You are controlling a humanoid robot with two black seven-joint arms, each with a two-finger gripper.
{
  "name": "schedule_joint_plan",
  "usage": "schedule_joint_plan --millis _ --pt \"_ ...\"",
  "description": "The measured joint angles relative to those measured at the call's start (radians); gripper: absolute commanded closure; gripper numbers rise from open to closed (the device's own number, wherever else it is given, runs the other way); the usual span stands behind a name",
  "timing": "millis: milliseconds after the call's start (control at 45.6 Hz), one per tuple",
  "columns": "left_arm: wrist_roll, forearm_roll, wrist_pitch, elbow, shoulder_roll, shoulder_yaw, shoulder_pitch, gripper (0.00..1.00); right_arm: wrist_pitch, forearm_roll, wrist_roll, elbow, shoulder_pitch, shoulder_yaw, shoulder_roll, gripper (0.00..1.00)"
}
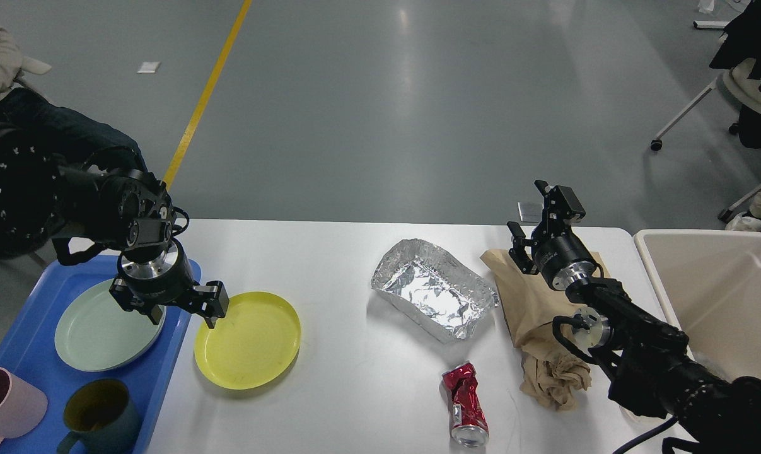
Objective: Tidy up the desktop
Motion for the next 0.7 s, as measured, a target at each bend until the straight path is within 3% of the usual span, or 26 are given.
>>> schedule_joint_plan --millis 175,439,702 --pt "0.093 -0.075 0.049 0.040 0.000 -0.037 0.099 0.16 0.000 0.000 0.000 0.000 0.000 0.000 0.000 0.00" --pt "0.258 -0.114 0.075 0.122 0.003 -0.214 0.237 0.16 0.000 0.000 0.000 0.001 0.000 0.000 0.000 0.00" --pt "0.285 -0.120 0.095 0.204 0.009 -0.264 0.329 0.17 0.000 0.000 0.000 0.001 0.000 0.000 0.000 0.00"
